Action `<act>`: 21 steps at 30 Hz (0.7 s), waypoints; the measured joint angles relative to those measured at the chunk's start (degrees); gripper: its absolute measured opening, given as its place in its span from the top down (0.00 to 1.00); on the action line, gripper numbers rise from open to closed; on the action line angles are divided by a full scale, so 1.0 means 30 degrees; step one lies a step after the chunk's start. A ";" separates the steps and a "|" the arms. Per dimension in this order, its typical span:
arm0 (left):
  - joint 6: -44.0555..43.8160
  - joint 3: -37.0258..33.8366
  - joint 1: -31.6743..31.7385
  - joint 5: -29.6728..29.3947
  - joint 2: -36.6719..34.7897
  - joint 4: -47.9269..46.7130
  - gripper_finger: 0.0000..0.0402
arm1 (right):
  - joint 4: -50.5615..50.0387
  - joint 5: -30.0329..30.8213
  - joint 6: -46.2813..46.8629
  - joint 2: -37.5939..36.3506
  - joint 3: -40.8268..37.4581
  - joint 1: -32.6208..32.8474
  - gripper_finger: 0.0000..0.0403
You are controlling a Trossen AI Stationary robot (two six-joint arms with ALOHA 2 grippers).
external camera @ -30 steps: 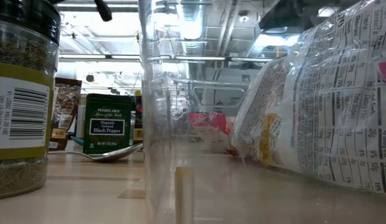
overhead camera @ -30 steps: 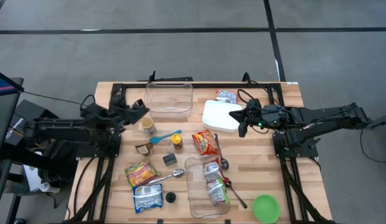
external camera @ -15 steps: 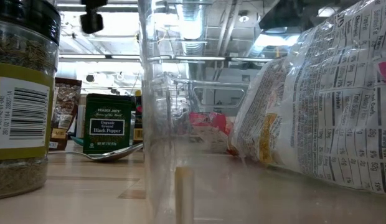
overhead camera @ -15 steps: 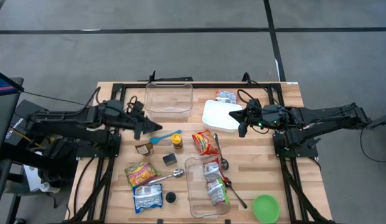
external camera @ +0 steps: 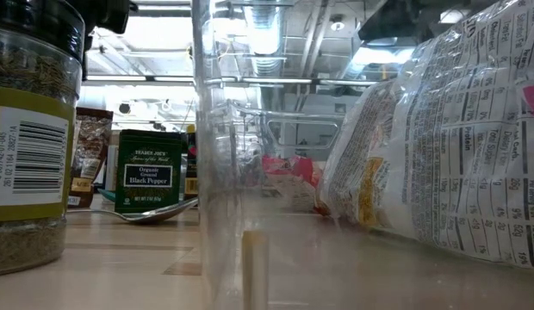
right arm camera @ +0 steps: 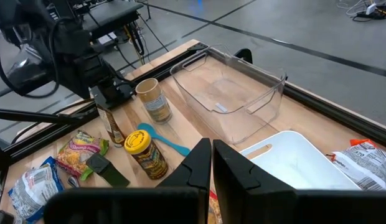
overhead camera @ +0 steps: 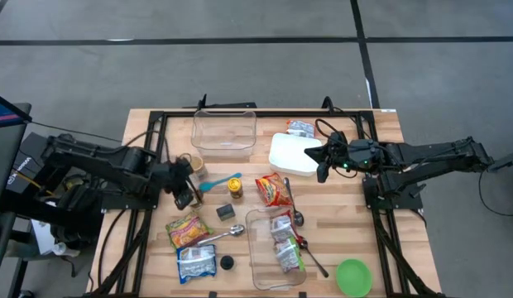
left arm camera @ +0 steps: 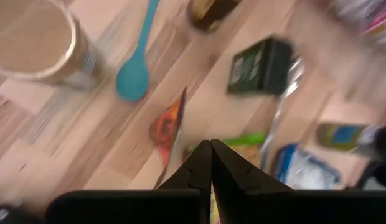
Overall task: Pick & Place Food Item
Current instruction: Put the orange seasoning pack into the top transparent bin
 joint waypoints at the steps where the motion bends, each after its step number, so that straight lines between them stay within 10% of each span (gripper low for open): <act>1: 0.0000 0.0000 -0.0118 0.0000 0.0181 -0.0146 1.00 | 0.0001 0.0000 0.0001 0.0000 -0.0005 0.0000 0.97; 21: 0.1658 0.0007 -0.0347 0.1190 0.0267 -0.0149 0.95 | 0.0001 -0.0044 0.0045 0.0000 0.0000 0.0000 0.97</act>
